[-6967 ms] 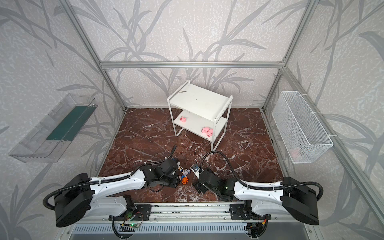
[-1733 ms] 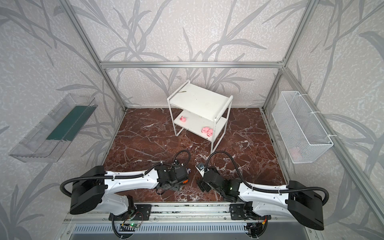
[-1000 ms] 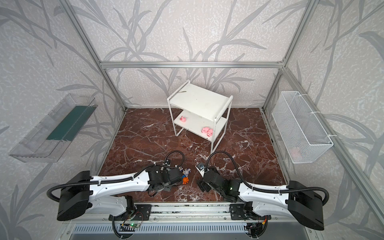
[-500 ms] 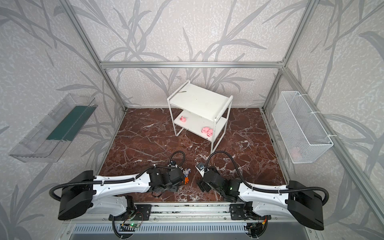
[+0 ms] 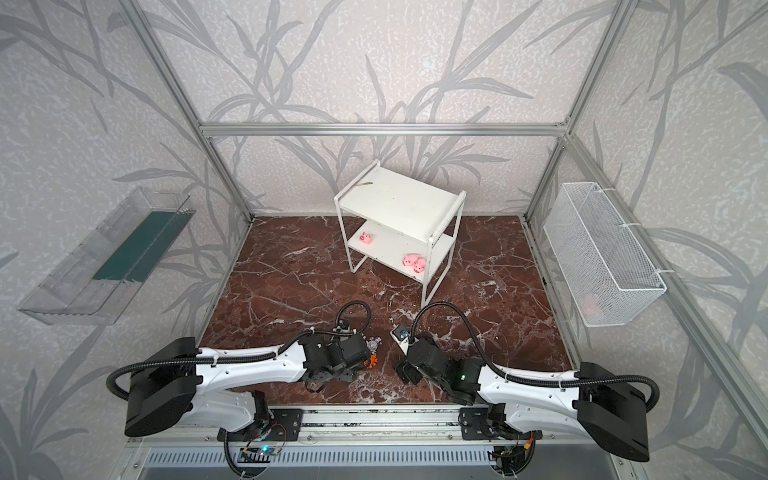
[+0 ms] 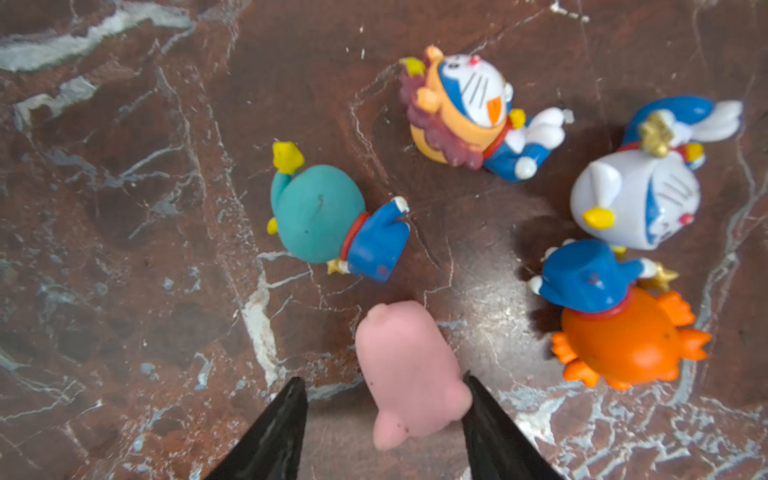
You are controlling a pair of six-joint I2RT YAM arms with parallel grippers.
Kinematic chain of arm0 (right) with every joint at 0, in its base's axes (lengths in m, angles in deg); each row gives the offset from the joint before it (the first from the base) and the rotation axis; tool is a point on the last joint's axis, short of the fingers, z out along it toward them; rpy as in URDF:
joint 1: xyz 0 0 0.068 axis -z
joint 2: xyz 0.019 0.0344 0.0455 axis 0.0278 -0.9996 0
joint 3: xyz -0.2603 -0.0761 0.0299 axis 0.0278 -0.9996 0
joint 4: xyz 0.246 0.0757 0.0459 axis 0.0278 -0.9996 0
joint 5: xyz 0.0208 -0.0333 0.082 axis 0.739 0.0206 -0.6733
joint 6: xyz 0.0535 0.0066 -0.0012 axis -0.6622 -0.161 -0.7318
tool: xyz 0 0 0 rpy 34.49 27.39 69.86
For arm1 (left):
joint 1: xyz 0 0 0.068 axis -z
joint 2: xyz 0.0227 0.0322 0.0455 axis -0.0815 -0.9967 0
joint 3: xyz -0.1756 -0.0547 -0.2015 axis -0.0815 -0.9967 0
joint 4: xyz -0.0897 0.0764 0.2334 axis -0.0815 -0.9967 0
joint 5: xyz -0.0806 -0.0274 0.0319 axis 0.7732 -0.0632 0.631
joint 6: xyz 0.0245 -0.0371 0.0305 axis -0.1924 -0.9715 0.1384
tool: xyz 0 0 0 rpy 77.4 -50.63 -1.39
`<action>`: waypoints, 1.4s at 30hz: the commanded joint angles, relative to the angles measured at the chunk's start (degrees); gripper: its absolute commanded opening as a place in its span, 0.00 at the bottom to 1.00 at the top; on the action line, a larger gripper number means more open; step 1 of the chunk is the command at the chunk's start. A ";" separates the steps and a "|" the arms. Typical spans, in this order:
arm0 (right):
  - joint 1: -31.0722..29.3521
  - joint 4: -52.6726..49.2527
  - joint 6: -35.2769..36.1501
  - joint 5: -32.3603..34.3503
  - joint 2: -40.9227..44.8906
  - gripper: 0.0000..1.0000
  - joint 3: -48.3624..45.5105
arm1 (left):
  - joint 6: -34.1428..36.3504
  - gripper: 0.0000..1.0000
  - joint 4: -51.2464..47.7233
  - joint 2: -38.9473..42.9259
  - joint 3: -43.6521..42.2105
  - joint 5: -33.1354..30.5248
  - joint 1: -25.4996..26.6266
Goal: Place and organize the plastic toys onto the shelf
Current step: 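Lift the pink pig with the left gripper off the floor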
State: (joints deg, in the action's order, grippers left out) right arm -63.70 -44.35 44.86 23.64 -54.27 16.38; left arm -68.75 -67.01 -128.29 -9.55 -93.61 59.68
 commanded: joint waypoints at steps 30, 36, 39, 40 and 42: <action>0.13 1.01 3.25 -9.33 -0.21 0.97 1.15 | -4.72 0.59 -2.56 -2.16 -1.38 -2.30 -1.11; 0.10 1.56 3.19 -9.20 -0.66 0.97 1.24 | -4.39 0.55 -1.36 0.85 -3.03 -2.38 -1.20; 0.15 1.74 3.10 -9.20 -0.75 0.97 1.15 | -3.89 0.51 -0.32 2.06 -3.66 -2.22 -1.22; 0.11 1.67 3.11 -9.16 -0.67 0.97 1.15 | -3.91 0.49 -0.26 2.24 -3.71 -2.23 -1.19; 0.22 1.65 3.07 -9.20 -0.58 0.97 1.07 | -3.85 0.48 -0.09 2.49 -3.94 -2.03 -1.22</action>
State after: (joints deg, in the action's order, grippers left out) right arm -63.70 -43.49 47.72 14.13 -55.28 16.66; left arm -71.83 -66.77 -126.93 -12.63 -93.83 58.88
